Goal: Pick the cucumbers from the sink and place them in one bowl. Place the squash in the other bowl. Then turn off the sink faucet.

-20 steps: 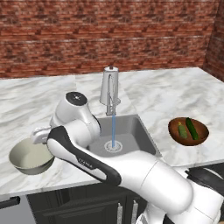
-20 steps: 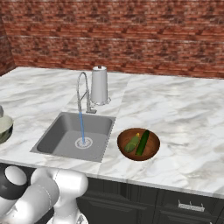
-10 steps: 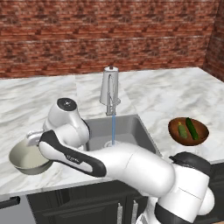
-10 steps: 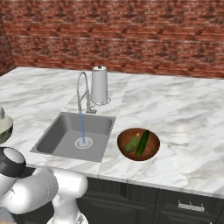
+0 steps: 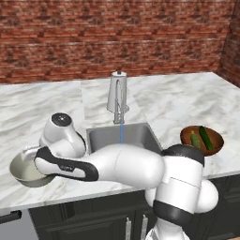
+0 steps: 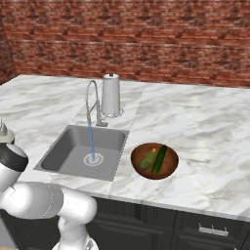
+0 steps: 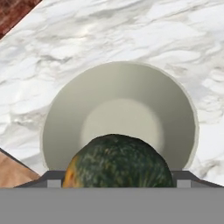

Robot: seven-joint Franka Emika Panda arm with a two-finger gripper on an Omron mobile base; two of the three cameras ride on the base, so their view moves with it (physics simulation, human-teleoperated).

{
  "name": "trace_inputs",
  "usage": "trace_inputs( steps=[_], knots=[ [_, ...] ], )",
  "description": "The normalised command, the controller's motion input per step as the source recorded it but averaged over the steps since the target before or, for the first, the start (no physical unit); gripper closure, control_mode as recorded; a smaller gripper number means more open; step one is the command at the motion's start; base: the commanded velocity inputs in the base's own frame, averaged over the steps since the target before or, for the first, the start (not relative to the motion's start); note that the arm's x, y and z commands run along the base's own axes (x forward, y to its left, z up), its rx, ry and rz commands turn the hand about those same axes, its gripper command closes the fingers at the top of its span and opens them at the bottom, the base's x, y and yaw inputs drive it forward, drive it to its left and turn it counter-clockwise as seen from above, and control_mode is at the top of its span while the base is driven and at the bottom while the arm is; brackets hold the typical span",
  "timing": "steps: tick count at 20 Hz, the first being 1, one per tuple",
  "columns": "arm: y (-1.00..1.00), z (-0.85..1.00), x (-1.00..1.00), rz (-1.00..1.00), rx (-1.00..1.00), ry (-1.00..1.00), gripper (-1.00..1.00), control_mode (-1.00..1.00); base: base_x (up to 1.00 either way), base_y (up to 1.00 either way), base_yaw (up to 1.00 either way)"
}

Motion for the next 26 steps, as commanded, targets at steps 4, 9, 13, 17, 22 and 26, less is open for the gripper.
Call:
trace_inputs(
  steps=[4, 9, 13, 17, 22, 26],
  knots=[
    [0.04, -0.09, 0.05, 0.0, -0.02, 0.06, -1.0, -1.0, 0.0, 0.0, 0.0],
    [0.07, 0.04, 0.0, 0.0, 0.0, 0.07, -1.0, -1.0, 0.0, 0.0, 0.0],
    [0.13, -0.01, 0.0, 0.0, -0.02, 0.0, -1.0, -1.0, 0.0, 0.0, 0.0],
    [0.05, 0.03, -0.07, 0.0, -0.01, 0.0, -1.0, -1.0, 0.0, 0.0, 0.0],
    [-0.27, 0.3, -0.39, -0.05, 0.0, -0.03, -1.0, -1.0, 0.0, 0.0, 0.0],
    [-0.61, 0.24, -0.58, -0.07, 0.0, -0.04, -1.0, -1.0, 0.0, 0.0, 0.0]
  ],
)
